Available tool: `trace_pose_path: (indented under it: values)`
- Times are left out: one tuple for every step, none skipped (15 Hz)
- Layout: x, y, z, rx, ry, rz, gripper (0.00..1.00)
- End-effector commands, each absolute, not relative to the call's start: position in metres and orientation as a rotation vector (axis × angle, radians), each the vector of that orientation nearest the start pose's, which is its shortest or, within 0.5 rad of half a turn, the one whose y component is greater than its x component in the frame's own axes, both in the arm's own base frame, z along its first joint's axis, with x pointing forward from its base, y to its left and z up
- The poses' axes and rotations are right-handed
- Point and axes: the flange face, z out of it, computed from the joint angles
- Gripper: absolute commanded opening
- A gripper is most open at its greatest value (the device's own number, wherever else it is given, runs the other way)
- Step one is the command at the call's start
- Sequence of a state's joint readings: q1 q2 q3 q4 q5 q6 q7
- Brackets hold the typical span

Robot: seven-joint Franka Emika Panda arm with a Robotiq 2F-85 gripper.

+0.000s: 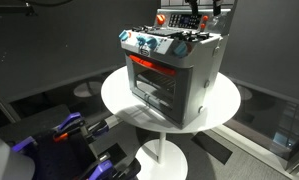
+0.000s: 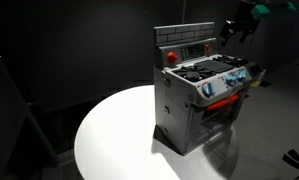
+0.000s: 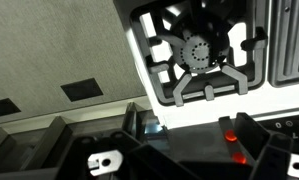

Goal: Push the top right orange button on the cooker

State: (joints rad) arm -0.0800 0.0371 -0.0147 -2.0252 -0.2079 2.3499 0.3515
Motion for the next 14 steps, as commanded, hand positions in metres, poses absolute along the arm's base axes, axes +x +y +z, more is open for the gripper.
trace_pose_path:
  values:
    - [0.607,-0.062,0.460,-3.198,0.568,-0.528,1.00]
    - [0.611,-0.062,0.459,-3.197,0.575,-0.528,1.00]
    - [0.616,-0.062,0.458,-3.196,0.580,-0.527,1.00]
    - [0.619,-0.063,0.457,-3.195,0.585,-0.529,1.00]
    - [0.623,-0.063,0.456,-3.196,0.588,-0.529,1.00]
    - [0.626,-0.064,0.456,-3.195,0.589,-0.529,1.00]
    - [0.629,-0.064,0.454,-3.195,0.590,-0.527,1.00]
    - [0.631,-0.064,0.453,-3.194,0.590,-0.529,1.00]
    - [0.634,-0.064,0.452,-3.195,0.590,-0.528,1.00]
    - [0.636,-0.064,0.451,-3.194,0.589,-0.526,1.00]
    - [0.638,-0.064,0.451,-3.193,0.587,-0.524,1.00]
    - [0.640,-0.063,0.449,-3.193,0.584,-0.520,1.00]
    - [0.642,-0.062,0.448,-3.192,0.580,-0.517,1.00]
    - [0.643,-0.061,0.447,-3.193,0.578,-0.518,1.00]
